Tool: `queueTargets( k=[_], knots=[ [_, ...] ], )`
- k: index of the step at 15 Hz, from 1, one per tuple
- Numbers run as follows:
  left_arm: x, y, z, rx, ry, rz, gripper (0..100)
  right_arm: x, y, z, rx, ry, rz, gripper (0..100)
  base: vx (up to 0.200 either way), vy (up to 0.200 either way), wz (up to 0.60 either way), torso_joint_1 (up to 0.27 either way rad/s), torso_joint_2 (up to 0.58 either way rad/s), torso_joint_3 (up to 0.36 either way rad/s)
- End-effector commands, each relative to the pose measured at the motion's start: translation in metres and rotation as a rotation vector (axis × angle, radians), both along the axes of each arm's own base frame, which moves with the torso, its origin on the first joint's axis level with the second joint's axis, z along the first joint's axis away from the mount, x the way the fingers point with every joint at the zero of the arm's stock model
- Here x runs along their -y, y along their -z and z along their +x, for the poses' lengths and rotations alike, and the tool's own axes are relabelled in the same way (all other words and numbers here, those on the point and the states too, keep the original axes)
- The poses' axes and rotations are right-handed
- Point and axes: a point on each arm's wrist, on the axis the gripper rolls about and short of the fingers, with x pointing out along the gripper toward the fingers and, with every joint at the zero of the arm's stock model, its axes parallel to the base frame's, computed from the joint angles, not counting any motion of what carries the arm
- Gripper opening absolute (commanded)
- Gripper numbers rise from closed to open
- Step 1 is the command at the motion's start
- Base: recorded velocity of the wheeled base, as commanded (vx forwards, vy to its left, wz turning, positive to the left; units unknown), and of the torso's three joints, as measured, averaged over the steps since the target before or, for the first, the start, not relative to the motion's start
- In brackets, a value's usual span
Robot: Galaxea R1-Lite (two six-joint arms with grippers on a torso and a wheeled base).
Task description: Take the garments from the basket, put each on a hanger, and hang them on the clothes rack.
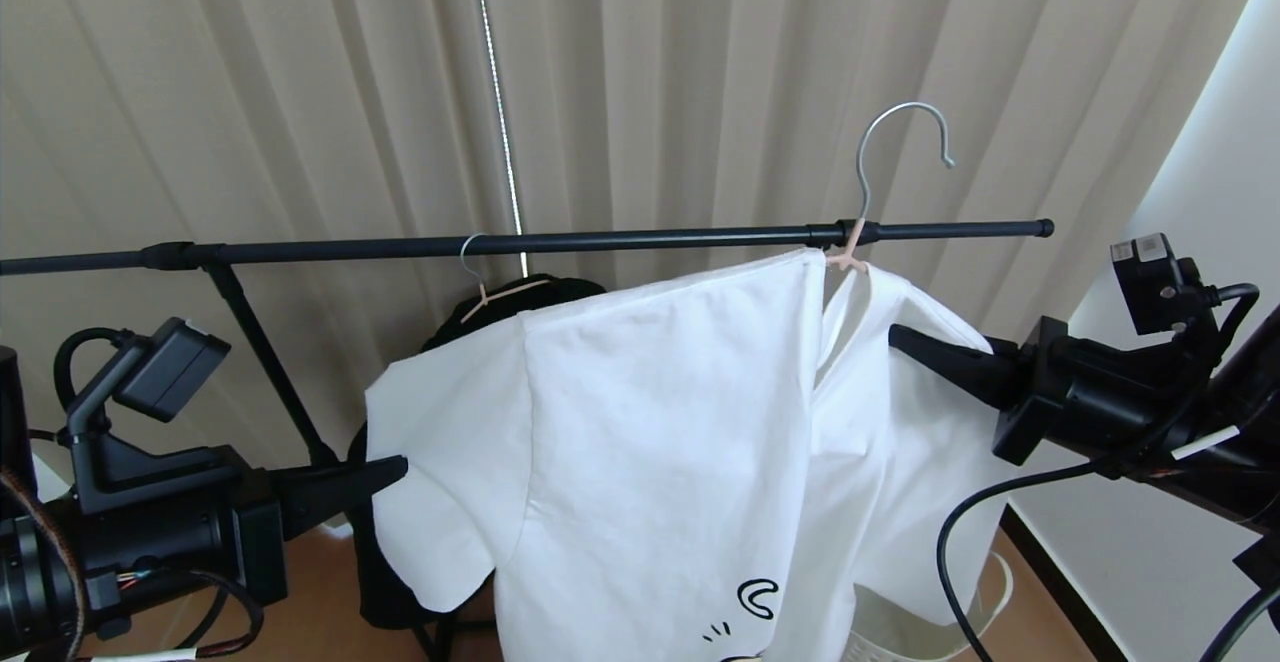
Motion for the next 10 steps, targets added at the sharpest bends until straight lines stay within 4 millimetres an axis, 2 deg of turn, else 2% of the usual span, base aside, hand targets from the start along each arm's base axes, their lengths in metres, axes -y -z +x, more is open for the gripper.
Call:
queueTargets(
  k=[1, 10],
  knots=[
    [-0.0025, 0.0011, -0.0022, -0.002, -0.012, -0.001, 0, 0.0028, -0.0007, 0.0022, 0.000, 0.012, 0.004, 0, 0.000, 0.000, 0.00, 0.000, 0.00, 0.000],
    [-0.0109, 0.0082, -0.0038, -0.028, -0.060, 0.002, 0, 0.0098, -0.0007, 0.0077, -0.018, 0.039, 0.022, 0, 0.000, 0.000, 0.00, 0.000, 0.00, 0.000]
  ],
)
